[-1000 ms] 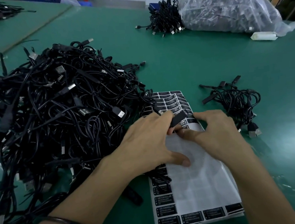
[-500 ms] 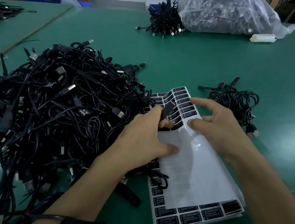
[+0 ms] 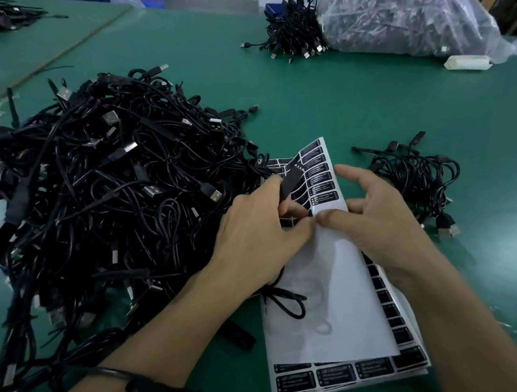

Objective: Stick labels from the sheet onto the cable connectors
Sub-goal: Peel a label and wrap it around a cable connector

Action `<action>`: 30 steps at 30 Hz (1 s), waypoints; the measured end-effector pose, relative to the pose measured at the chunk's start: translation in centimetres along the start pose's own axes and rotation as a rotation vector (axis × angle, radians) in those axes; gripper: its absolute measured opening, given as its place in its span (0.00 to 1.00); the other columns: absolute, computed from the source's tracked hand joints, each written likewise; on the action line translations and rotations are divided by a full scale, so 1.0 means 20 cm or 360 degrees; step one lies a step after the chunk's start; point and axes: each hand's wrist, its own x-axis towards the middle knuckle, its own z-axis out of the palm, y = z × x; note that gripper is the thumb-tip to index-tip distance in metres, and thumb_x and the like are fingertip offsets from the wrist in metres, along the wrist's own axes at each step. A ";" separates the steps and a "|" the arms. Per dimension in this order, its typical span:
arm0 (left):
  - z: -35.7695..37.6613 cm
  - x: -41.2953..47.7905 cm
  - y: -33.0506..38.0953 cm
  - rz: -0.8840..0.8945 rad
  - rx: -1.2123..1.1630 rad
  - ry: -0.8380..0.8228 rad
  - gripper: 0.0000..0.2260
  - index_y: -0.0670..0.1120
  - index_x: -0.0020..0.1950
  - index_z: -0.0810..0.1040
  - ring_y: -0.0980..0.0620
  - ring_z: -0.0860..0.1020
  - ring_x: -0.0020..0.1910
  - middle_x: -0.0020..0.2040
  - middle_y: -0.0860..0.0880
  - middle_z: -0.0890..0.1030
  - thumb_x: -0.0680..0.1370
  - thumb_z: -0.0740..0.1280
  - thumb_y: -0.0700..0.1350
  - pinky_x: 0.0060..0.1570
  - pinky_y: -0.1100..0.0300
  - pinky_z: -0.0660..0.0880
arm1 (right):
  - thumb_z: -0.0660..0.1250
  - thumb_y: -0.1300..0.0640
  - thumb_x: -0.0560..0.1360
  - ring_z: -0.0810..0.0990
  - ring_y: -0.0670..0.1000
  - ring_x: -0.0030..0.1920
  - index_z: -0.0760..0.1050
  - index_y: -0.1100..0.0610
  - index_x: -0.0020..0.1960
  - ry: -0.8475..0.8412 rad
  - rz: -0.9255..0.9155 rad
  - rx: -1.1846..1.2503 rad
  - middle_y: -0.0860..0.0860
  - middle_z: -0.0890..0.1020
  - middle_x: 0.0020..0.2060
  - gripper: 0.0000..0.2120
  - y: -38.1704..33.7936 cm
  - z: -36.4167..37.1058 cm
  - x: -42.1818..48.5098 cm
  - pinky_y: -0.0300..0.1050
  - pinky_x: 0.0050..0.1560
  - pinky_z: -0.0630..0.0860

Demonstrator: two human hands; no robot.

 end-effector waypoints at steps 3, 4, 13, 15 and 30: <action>0.00 0.00 -0.01 -0.0004 -0.0019 0.0009 0.15 0.48 0.42 0.69 0.56 0.83 0.44 0.41 0.64 0.84 0.71 0.75 0.49 0.45 0.47 0.81 | 0.73 0.68 0.72 0.87 0.55 0.44 0.66 0.49 0.73 0.0004 0.0015 0.0006 0.52 0.88 0.41 0.35 0.00 0.00 0.00 0.60 0.51 0.83; 0.00 0.00 -0.01 -0.0006 -0.0025 0.0013 0.15 0.49 0.42 0.69 0.57 0.84 0.44 0.41 0.64 0.84 0.70 0.75 0.49 0.45 0.47 0.81 | 0.73 0.68 0.73 0.87 0.55 0.44 0.66 0.50 0.74 -0.0005 0.0013 0.0008 0.52 0.88 0.42 0.34 0.00 0.00 0.00 0.58 0.51 0.83; 0.02 0.00 -0.01 -0.0060 0.0105 0.0101 0.17 0.54 0.37 0.63 0.60 0.79 0.37 0.38 0.64 0.83 0.70 0.73 0.54 0.39 0.53 0.77 | 0.67 0.65 0.79 0.86 0.58 0.48 0.60 0.48 0.78 -0.0032 0.0020 -0.0029 0.52 0.87 0.46 0.32 0.01 0.03 0.00 0.62 0.57 0.79; 0.02 0.01 -0.02 -0.0077 0.0127 0.0096 0.16 0.57 0.37 0.63 0.58 0.78 0.37 0.37 0.62 0.83 0.70 0.71 0.54 0.38 0.53 0.76 | 0.67 0.64 0.79 0.85 0.60 0.48 0.58 0.49 0.79 -0.0035 0.0013 -0.0030 0.52 0.87 0.45 0.33 0.01 0.03 -0.01 0.62 0.57 0.79; 0.01 0.02 -0.01 -0.0109 0.0004 0.0288 0.15 0.47 0.36 0.61 0.44 0.76 0.35 0.35 0.45 0.81 0.73 0.69 0.44 0.38 0.47 0.73 | 0.68 0.63 0.76 0.81 0.55 0.41 0.63 0.48 0.77 0.0073 0.0075 -0.0065 0.54 0.84 0.42 0.33 0.02 0.01 0.00 0.58 0.55 0.79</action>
